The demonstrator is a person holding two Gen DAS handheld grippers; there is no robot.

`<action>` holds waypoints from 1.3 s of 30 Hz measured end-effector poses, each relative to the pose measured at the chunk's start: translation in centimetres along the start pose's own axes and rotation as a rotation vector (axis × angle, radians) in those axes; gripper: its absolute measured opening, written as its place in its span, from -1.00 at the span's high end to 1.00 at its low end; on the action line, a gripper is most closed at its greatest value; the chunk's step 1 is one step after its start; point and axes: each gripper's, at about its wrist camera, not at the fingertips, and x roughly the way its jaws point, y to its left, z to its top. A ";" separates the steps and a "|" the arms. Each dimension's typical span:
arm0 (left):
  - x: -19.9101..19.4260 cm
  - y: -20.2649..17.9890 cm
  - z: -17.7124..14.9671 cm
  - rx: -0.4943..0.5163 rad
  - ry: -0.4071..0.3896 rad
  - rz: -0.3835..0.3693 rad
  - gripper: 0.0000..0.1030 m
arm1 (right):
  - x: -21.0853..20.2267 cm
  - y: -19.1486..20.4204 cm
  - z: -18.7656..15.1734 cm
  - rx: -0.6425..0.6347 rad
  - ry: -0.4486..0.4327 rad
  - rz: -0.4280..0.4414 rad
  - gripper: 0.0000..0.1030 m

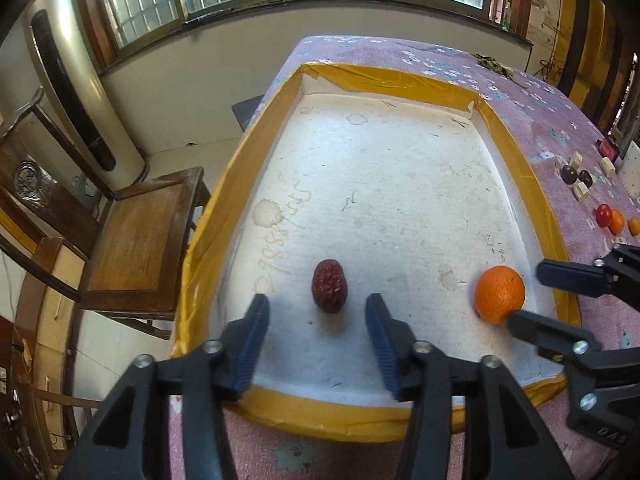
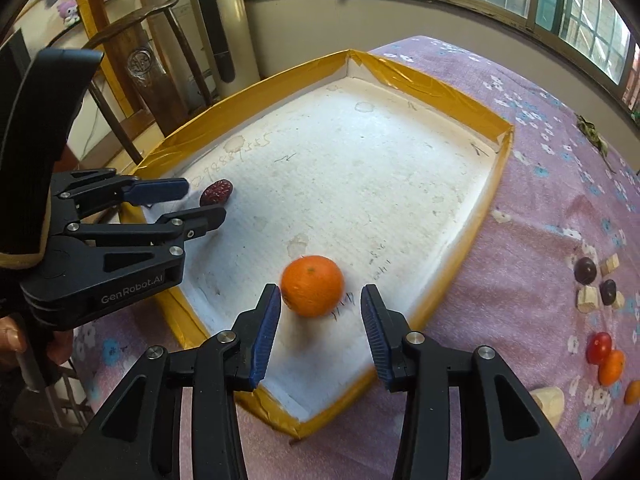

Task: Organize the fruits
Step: 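Carry the orange and red date into the tray and open both grippers, then grasp the wooden cube with the left gripper while the right gripper grasps another orange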

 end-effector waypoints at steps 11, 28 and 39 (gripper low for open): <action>-2.4 -0.9 -0.5 -0.058 -0.028 0.037 -0.44 | -4.5 -2.2 -2.2 0.036 -0.076 -0.021 0.09; -4.8 -14.2 1.6 0.112 -0.058 -0.073 -0.55 | -10.7 -13.9 -9.3 0.271 -0.127 -0.128 -0.11; -3.5 -25.2 0.6 0.280 0.020 -0.177 -0.59 | -14.0 -26.5 -15.4 0.507 -0.132 -0.275 -0.12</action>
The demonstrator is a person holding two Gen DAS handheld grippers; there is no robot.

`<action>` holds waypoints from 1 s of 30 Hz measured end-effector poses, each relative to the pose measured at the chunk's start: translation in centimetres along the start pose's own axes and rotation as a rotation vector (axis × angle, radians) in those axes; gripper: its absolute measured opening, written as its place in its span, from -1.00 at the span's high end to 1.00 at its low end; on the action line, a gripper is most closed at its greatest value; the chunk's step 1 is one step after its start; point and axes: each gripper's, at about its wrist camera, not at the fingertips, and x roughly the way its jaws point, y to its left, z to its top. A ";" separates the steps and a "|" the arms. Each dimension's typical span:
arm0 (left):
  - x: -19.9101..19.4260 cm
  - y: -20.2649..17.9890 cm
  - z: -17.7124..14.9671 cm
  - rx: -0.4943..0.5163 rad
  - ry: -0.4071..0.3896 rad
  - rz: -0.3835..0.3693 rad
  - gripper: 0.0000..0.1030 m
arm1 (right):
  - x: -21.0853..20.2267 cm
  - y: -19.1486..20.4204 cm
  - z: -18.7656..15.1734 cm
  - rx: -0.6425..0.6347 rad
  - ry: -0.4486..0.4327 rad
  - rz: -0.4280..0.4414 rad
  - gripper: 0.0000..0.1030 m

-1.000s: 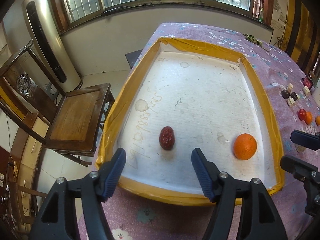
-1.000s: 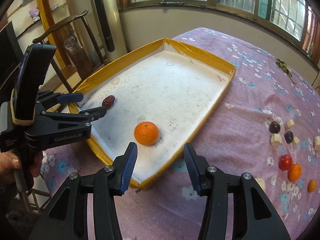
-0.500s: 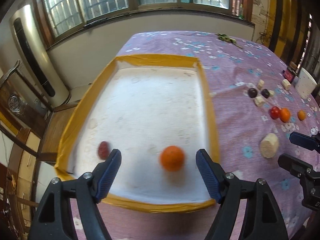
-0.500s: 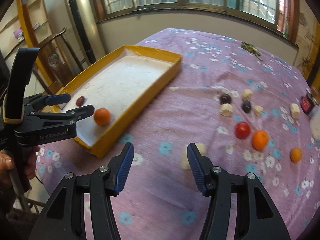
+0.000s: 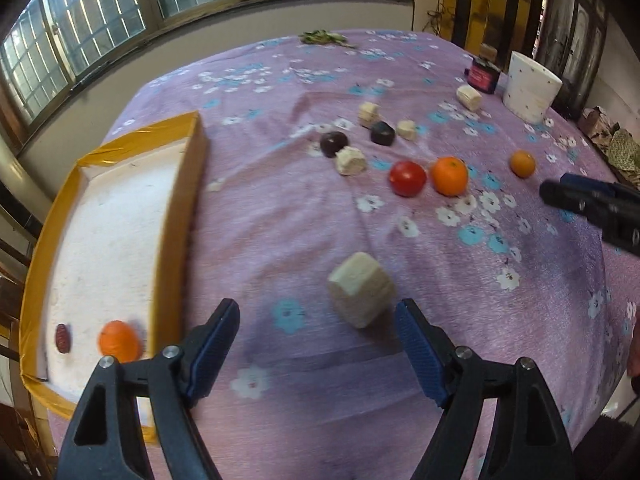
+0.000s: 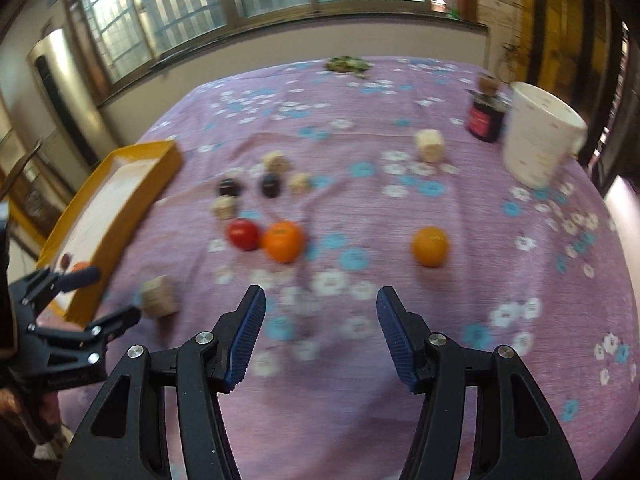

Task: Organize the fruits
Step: 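Grasp the wooden cube with the left gripper while the right gripper grasps another orange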

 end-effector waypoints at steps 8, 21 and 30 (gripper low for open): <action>1.1 -1.0 0.3 -0.052 0.040 0.001 -0.59 | 3.4 -4.4 0.5 0.023 0.061 -0.025 -0.12; 3.3 0.3 0.1 -0.221 0.109 -0.040 -0.58 | 6.4 -4.0 2.1 -0.100 0.064 -0.039 0.38; 2.8 0.5 0.4 -0.222 0.058 -0.118 0.16 | 5.1 -3.5 1.4 -0.068 0.061 -0.021 0.38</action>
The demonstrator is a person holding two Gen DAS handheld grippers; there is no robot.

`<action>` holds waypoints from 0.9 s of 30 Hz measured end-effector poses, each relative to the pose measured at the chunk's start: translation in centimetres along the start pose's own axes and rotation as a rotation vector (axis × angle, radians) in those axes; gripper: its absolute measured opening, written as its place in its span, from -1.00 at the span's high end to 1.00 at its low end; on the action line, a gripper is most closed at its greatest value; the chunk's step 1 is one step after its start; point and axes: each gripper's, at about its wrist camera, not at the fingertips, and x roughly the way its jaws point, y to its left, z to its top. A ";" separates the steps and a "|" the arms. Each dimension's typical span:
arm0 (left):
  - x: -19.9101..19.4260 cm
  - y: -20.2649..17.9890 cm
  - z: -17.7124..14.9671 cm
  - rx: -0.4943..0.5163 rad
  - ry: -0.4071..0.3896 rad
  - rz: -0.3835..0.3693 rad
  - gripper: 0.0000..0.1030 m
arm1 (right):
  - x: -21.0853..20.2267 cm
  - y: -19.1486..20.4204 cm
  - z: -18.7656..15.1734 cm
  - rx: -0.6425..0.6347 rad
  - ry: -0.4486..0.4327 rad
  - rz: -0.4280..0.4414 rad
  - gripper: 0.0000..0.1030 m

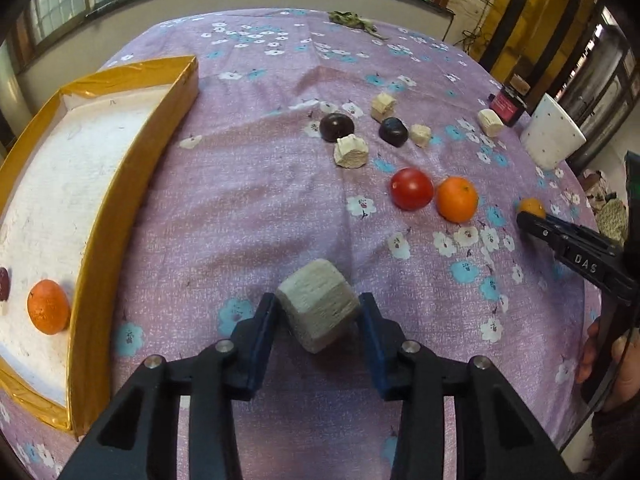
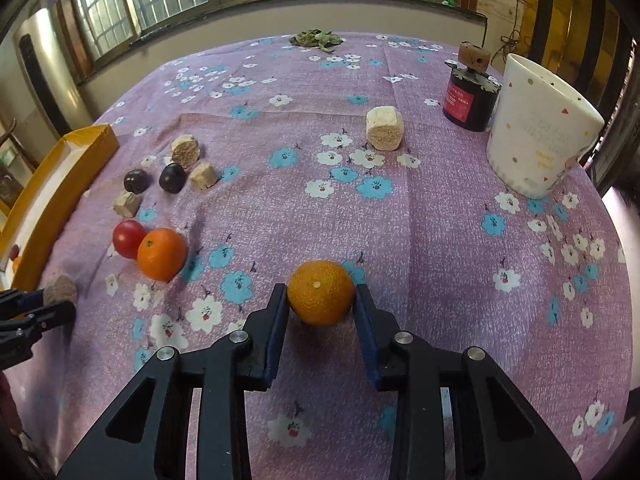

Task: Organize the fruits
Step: 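Grasp the wooden cube with the left gripper while the right gripper grasps another orange, then lower the wooden cube and orange into the tray and release both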

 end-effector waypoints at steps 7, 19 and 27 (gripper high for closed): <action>-1.2 0.5 0.2 0.017 -0.002 -0.081 0.16 | -2.7 2.0 -0.7 0.004 -0.029 0.007 0.38; -4.5 3.5 0.7 0.039 -0.059 -0.107 0.16 | -3.6 9.7 -0.6 -0.048 -0.032 0.073 0.38; -6.6 8.6 0.9 -0.012 -0.098 -0.078 0.16 | -2.9 16.9 1.1 -0.130 -0.030 0.146 0.39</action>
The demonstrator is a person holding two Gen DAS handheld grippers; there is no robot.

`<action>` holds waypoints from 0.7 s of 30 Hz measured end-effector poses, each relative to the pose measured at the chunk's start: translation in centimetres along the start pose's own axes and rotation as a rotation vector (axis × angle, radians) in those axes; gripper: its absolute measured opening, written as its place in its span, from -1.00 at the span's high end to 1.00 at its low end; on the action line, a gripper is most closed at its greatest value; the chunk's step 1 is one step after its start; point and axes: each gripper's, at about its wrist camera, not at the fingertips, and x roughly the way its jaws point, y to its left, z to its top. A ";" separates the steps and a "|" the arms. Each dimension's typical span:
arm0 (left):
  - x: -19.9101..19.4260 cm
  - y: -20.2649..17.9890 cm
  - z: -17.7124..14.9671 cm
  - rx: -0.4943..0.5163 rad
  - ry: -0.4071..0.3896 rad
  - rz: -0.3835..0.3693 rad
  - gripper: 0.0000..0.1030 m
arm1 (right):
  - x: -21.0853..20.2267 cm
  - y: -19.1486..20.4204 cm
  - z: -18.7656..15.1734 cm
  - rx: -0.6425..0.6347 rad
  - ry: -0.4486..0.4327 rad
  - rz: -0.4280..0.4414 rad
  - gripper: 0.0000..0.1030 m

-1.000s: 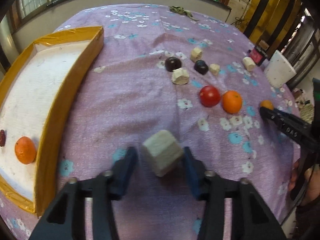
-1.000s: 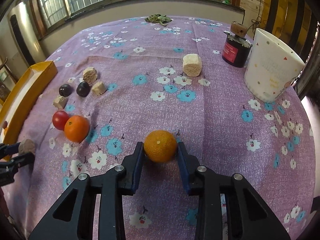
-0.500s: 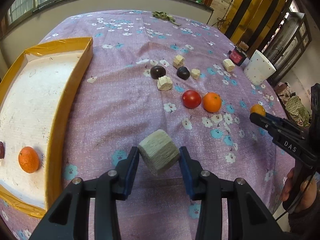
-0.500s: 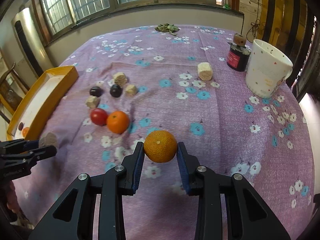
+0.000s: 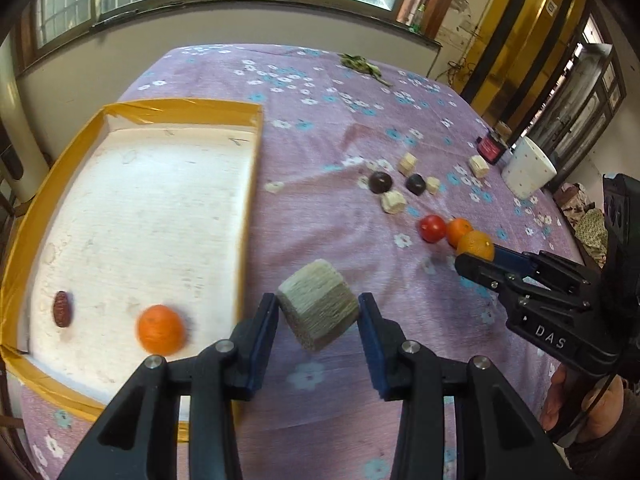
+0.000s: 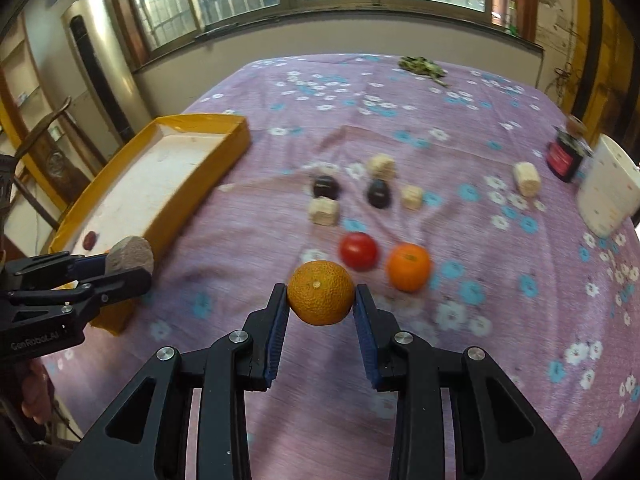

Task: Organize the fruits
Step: 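Lower the wooden cube and orange into the tray and release both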

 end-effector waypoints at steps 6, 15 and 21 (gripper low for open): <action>-1.8 4.6 0.6 -0.050 -0.042 0.047 0.16 | 1.5 5.7 2.5 -0.070 -0.002 0.068 0.39; -1.8 12.0 1.3 -0.129 -0.041 0.140 0.16 | 4.9 13.4 5.5 -0.162 0.018 0.148 0.39; -0.7 15.8 1.9 -0.159 -0.019 0.179 0.16 | 8.8 17.1 6.4 -0.202 0.071 0.165 0.39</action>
